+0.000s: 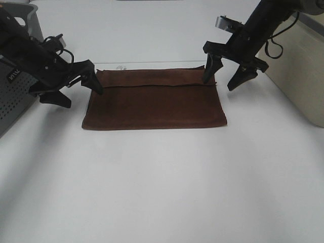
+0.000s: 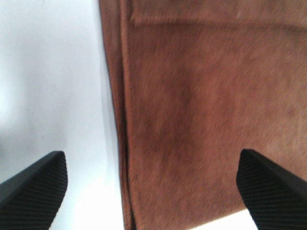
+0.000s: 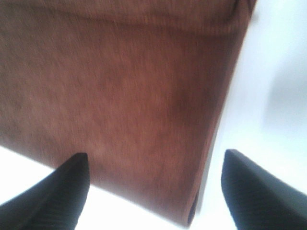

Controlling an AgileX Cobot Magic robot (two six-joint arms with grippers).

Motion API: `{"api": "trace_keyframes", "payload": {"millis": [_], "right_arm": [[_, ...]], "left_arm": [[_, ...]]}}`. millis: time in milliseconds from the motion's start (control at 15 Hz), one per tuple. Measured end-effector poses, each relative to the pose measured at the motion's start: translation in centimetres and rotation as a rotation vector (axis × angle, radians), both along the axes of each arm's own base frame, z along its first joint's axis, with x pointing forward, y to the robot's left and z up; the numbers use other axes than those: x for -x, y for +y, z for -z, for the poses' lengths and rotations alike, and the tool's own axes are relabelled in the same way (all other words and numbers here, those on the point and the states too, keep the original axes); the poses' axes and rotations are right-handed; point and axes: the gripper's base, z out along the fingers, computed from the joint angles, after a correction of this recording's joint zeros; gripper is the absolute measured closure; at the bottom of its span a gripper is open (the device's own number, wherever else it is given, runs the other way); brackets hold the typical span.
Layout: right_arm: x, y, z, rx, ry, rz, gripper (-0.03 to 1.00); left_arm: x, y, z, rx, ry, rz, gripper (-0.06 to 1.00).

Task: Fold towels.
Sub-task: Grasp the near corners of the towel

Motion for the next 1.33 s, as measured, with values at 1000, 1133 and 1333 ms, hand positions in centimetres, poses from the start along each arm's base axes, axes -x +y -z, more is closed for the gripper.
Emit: {"api": "trace_keyframes", "payload": {"millis": [1000,1133,1333], "right_arm": [[4.0,-0.2,5.9,-0.039,0.04,0.054,0.3],[3.9,0.0,6.3,-0.061,0.04,0.063,0.5],[3.9,0.0,6.9,-0.057,0.058,0.085,0.89]], "left_arm": [[1.0,-2.2,3.0,0.041,0.08,0.016,0.23],[1.1,-2.5,3.5,0.041,0.091,0.023,0.46],[1.3,-2.5,4.0,0.028,0.112,0.041,0.91]]}}
